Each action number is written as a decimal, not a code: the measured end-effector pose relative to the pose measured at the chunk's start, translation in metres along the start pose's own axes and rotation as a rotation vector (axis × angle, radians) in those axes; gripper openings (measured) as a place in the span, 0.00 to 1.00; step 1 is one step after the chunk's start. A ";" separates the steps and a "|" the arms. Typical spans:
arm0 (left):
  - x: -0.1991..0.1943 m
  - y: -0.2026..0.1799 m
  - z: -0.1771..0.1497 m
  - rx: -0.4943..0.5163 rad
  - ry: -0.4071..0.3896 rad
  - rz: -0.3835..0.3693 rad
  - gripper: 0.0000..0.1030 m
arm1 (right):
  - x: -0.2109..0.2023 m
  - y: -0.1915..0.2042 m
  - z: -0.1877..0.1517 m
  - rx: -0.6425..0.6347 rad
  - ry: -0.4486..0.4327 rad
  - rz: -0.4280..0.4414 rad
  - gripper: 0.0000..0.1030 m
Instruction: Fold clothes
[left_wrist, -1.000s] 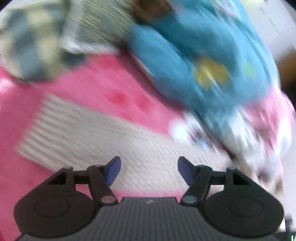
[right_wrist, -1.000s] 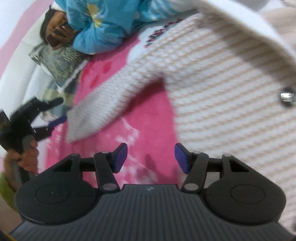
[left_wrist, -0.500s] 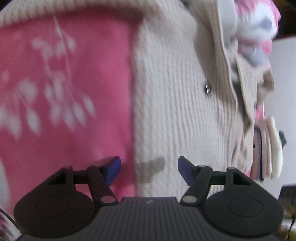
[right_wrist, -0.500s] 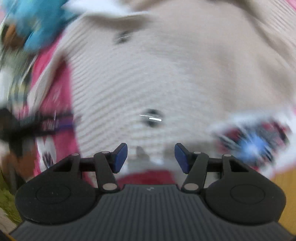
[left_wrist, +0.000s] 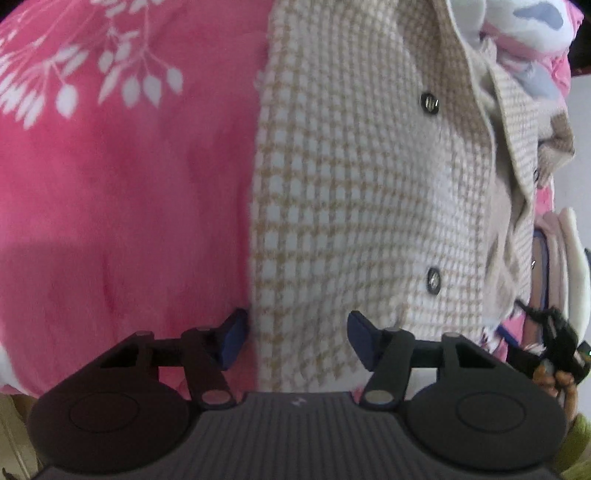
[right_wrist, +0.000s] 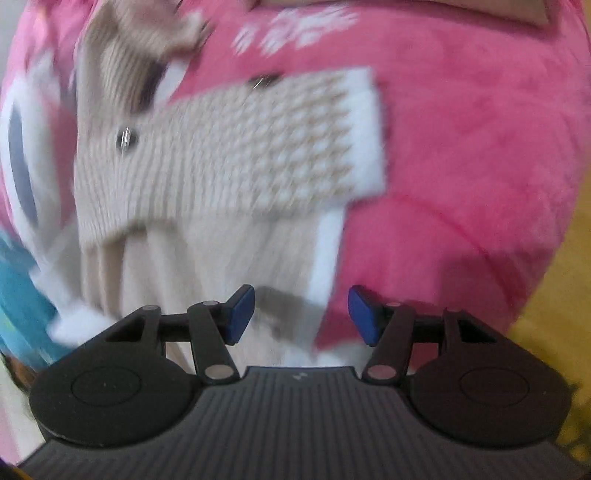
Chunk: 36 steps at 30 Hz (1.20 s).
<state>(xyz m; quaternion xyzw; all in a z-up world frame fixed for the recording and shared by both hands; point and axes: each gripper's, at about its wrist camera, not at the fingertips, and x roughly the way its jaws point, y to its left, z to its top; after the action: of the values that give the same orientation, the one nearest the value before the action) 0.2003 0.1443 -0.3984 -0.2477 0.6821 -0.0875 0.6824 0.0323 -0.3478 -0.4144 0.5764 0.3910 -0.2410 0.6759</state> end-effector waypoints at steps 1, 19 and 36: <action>0.002 -0.001 -0.001 0.006 -0.002 0.003 0.56 | 0.004 -0.005 0.003 0.029 0.009 0.036 0.55; 0.001 0.002 -0.019 -0.103 -0.073 -0.032 0.08 | 0.021 0.026 -0.013 -0.114 0.054 0.127 0.08; -0.063 0.009 -0.042 -0.030 0.035 0.003 0.07 | -0.060 0.002 -0.015 -0.174 0.016 -0.055 0.06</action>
<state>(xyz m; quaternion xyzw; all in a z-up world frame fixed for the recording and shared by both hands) 0.1541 0.1715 -0.3446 -0.2554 0.6954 -0.0807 0.6668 -0.0044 -0.3405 -0.3651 0.5065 0.4314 -0.2197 0.7134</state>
